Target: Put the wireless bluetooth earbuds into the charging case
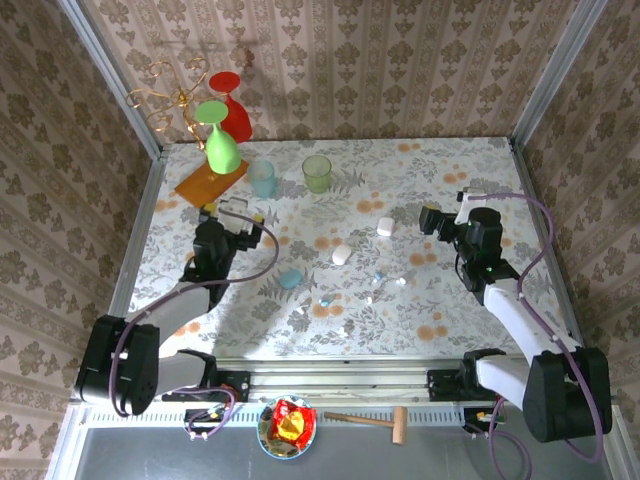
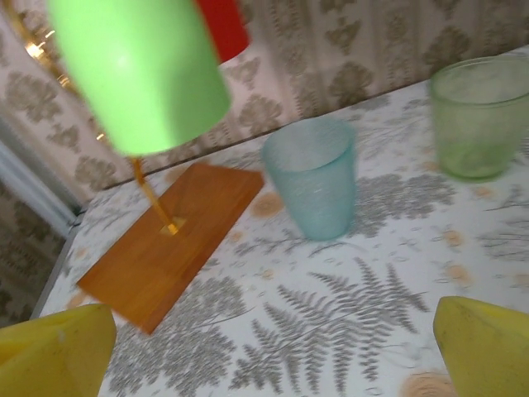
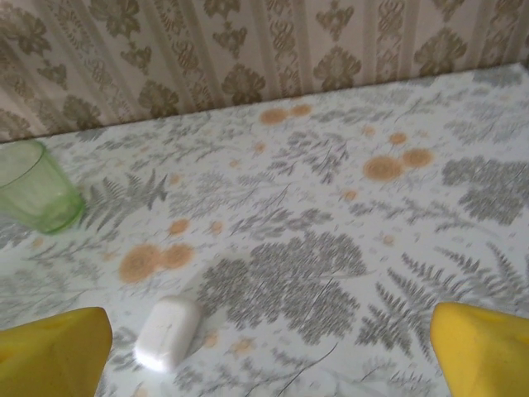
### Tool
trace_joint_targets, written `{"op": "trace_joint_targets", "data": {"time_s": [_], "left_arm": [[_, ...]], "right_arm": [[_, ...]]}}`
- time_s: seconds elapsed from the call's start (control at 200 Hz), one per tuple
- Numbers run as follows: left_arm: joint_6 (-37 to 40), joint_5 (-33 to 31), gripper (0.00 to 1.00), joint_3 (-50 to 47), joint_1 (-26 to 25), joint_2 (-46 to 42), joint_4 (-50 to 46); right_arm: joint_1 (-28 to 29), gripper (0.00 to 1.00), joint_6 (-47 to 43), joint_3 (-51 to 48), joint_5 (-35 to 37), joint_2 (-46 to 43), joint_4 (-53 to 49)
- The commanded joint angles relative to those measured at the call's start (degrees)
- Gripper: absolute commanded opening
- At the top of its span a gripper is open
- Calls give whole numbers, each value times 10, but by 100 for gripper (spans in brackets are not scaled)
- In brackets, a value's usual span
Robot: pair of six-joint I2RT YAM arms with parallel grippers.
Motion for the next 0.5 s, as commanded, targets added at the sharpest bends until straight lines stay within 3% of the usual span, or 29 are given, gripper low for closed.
{"op": "trace_joint_targets", "data": {"time_s": [0.0,0.13,0.285,0.495], "left_arm": [[-4,6,100,40,-46,-14,-95],[-37,29,100,65,-115,-7,-124],[-79,54,100,64,-172,3,-125],[-119,51,100,35,-190,-18,-125]], "right_arm": [[40,100,46,31,30,-12,-110],[104,100,81,73,89,23,-173],[158,100,147,99,131,93,-182],[192,98,206,163,153,228,-195]]}}
